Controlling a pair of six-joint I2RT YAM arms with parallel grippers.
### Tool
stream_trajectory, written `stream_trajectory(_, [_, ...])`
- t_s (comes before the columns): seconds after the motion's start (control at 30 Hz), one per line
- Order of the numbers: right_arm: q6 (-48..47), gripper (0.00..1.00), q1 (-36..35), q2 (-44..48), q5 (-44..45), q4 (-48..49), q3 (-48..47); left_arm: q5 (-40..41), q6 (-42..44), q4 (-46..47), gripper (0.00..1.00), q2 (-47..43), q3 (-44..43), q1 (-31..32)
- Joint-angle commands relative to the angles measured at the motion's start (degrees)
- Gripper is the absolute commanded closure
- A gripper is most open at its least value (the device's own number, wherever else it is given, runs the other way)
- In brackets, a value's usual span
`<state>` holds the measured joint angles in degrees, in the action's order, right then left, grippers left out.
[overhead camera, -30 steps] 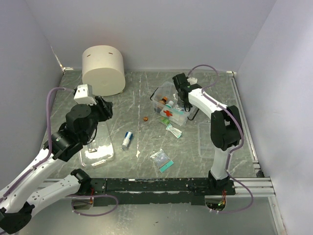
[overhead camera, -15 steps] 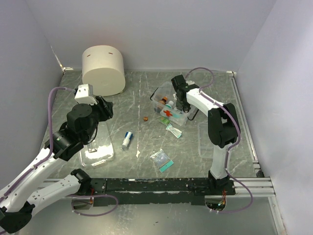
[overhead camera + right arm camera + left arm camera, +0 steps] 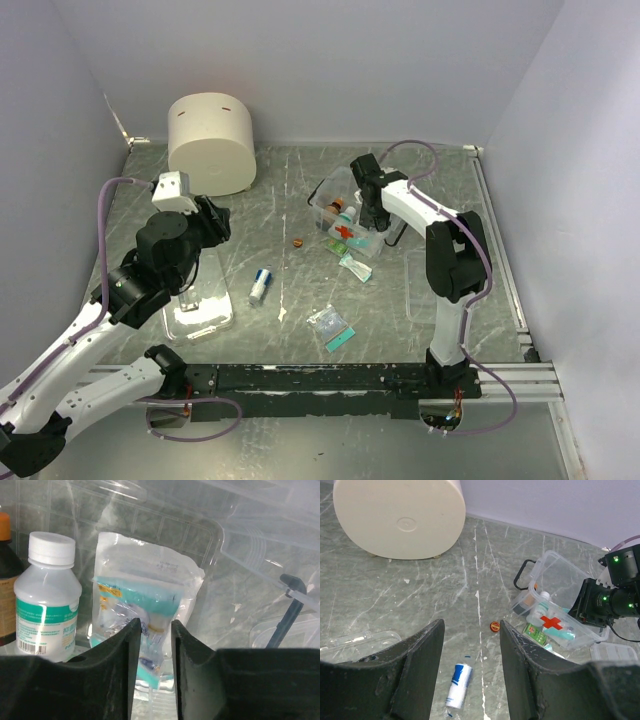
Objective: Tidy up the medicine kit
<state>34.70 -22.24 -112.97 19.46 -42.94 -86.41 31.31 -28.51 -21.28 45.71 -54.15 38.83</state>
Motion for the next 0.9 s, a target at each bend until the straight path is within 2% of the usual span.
stream_trajectory(0.0, [-0.11, 0.64, 0.09, 3.03, -1.08, -3.87, -1.10, 1.15, 0.37, 0.36, 0.41, -0.52, 0.01, -0.45])
stream_trajectory(0.1, [0.11, 0.59, 0.09, 4.71, -1.15, -3.59, -0.15, 1.57, 0.28, 0.16, 0.41, -0.56, 0.01, -0.48])
stream_trajectory(0.4, [-1.47, 0.63, -0.20, 10.35, -1.40, -0.60, -1.59, 0.33, 0.63, 0.43, 0.41, -0.26, -0.07, -0.65])
stream_trajectory(0.53, [-3.28, 0.63, -1.40, 16.26, -2.07, 2.53, 0.64, -2.52, 1.56, 1.57, 0.39, -0.10, 0.18, -0.67])
stream_trajectory(0.67, [-5.97, 0.63, -4.10, 24.61, -3.84, 7.11, 6.50, -7.98, 0.68, 1.71, 0.30, 1.09, -0.31, -0.64])
stream_trajectory(0.73, [-7.00, 0.66, -4.93, 28.62, -7.17, 8.75, 9.48, -8.37, -0.80, 2.60, 0.22, 0.71, 0.82, -0.65])
stream_trajectory(0.87, [-9.50, 0.63, -8.67, 35.15, -13.72, 8.01, 14.42, -13.66, -0.90, 6.19, 0.14, 0.76, 2.67, -0.62])
